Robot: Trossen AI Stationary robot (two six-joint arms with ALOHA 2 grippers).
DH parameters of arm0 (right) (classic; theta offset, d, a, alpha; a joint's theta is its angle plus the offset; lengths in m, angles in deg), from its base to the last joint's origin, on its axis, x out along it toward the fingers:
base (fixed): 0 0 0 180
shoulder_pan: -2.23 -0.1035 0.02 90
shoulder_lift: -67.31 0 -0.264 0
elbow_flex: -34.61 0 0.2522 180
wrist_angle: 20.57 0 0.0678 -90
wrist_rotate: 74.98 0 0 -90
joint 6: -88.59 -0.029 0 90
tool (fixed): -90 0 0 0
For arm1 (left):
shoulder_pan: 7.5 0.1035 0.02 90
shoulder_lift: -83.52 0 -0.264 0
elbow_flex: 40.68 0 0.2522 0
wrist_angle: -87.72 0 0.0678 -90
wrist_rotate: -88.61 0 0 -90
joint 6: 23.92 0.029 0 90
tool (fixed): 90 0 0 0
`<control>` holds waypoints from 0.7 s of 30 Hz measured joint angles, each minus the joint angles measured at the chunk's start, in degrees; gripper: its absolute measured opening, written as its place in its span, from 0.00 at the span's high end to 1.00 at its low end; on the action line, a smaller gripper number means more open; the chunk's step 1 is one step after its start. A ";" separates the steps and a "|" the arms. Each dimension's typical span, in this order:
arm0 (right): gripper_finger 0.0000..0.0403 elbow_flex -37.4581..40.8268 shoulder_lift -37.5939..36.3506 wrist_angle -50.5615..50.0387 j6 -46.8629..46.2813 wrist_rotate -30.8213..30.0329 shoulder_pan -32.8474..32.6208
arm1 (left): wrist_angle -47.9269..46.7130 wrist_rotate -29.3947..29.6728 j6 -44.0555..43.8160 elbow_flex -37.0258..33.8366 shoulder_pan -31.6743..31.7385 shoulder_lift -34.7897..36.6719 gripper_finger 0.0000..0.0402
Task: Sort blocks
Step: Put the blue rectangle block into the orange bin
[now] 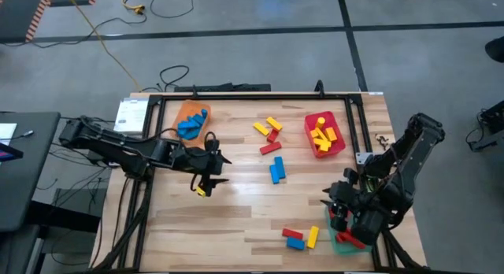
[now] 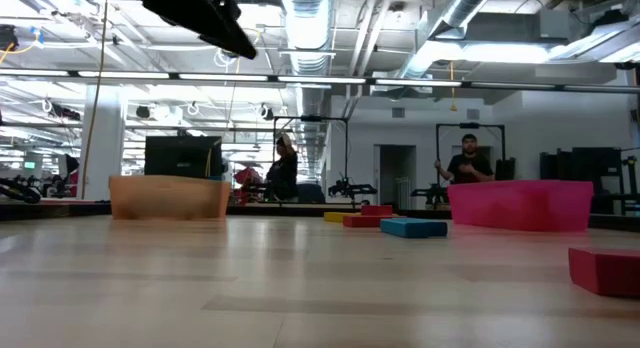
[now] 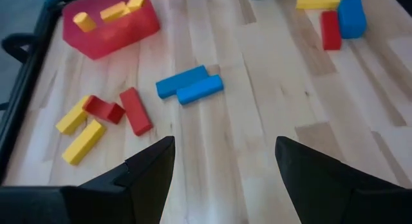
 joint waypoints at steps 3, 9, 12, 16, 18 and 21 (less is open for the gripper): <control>0.59 0.00 0.00 3.87 2.76 -1.35 3.87 | 2.01 0.83 0.24 0.36 0.98 -1.82 0.34; 0.59 0.42 0.91 20.87 15.18 6.99 11.42 | -0.79 -6.11 -1.95 0.55 4.88 -6.66 0.34; 0.59 0.63 2.49 24.46 21.55 9.97 13.71 | -1.13 -8.28 -1.31 0.51 5.33 -10.34 0.34; 0.59 0.76 4.11 19.03 24.04 10.78 16.04 | 1.10 -6.48 1.79 0.48 6.61 -13.71 0.34; 0.59 0.81 4.20 15.41 23.64 10.80 16.97 | 2.71 -6.05 2.92 0.48 7.75 -14.23 0.34; 0.59 0.92 4.13 11.49 20.58 10.80 17.97 | 4.57 -6.04 3.95 0.48 9.53 -13.94 0.34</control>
